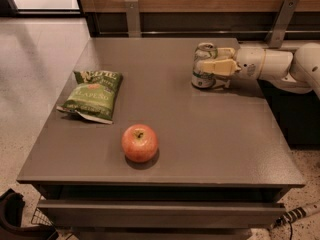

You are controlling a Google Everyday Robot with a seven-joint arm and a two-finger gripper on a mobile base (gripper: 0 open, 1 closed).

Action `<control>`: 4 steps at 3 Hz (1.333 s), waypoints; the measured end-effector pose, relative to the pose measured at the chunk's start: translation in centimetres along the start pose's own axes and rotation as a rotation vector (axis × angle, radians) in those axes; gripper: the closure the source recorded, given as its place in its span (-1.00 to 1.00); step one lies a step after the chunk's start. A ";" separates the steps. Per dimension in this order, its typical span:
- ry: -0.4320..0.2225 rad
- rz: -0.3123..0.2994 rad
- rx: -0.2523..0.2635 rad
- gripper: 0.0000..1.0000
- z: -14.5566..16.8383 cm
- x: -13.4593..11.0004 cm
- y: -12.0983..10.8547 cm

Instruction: Place 7up can upright

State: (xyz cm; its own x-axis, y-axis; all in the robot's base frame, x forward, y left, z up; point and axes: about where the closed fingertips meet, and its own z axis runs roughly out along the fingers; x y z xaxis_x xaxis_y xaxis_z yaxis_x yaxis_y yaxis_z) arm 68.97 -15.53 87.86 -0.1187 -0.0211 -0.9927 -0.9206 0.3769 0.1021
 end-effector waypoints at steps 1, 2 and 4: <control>0.000 0.000 -0.005 0.12 0.3 0.0 0.1; 0.000 0.000 -0.010 -0.35 0.6 0.0 0.2; 0.000 0.001 -0.019 -1.00 1.2 0.0 0.4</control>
Offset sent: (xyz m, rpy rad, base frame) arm 0.0002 0.0028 0.0000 0.0006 0.0003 0.0043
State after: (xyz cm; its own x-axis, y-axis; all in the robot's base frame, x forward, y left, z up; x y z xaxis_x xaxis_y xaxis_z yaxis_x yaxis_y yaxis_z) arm 69.07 -14.29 87.86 -0.1195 -0.0207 -0.9926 -0.9275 0.3590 0.1042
